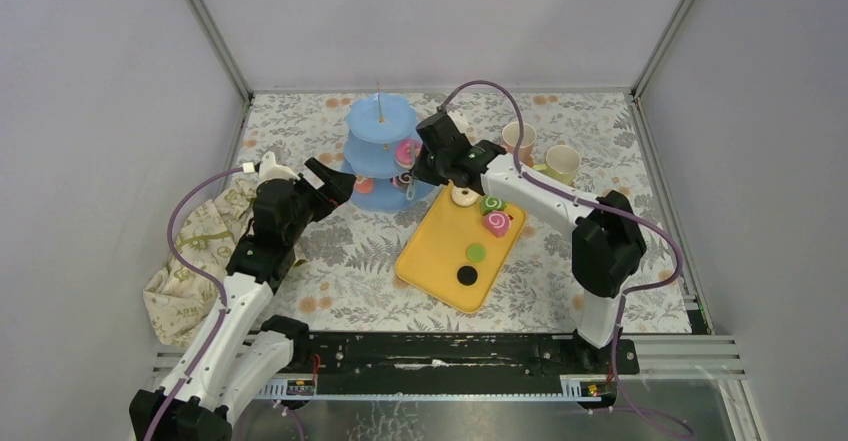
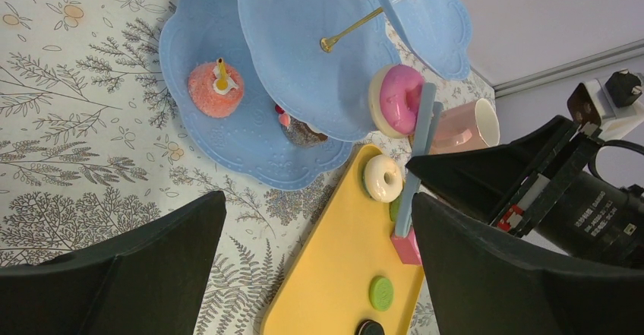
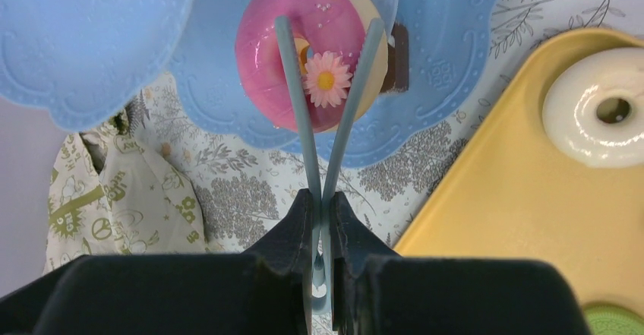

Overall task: Serve the afternoon tea
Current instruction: Place the desert on the desert table.

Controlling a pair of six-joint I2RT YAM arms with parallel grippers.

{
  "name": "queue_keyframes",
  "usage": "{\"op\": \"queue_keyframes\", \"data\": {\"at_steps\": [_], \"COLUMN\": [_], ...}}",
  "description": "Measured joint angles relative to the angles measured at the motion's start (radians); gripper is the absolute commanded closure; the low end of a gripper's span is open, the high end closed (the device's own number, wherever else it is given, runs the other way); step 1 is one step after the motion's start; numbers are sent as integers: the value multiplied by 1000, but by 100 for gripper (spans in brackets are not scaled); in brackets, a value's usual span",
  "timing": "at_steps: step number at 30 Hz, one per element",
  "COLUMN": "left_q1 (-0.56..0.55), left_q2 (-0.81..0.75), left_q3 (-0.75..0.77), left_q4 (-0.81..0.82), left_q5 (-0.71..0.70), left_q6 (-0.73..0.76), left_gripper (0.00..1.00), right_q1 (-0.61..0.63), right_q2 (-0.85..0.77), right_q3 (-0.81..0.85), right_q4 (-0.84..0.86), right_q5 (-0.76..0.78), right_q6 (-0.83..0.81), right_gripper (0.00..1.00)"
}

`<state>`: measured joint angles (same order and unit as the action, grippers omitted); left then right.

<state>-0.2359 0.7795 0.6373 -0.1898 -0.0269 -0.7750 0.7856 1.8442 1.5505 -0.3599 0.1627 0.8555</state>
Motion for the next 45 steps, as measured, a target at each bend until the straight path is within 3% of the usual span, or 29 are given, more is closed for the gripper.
{"op": "queue_keyframes", "data": {"at_steps": [33,38,45], "left_q1": [0,0,0], "left_q2": [16,23,24], "left_q3": [0,0,0], "left_q4": [1,1,1], "left_q5": [0,0,0], "left_q6": [0,0,0], "left_gripper": [0,0,0], "right_q1": [-73,-79,-80], "right_q2": [188,225,237], "right_q3": [229,267,282], "right_q4": [-35,-55,-68], "right_q5": [-54,-64,-77], "right_q6": [-33,-39,-45], "right_gripper": [98,92,76]}}
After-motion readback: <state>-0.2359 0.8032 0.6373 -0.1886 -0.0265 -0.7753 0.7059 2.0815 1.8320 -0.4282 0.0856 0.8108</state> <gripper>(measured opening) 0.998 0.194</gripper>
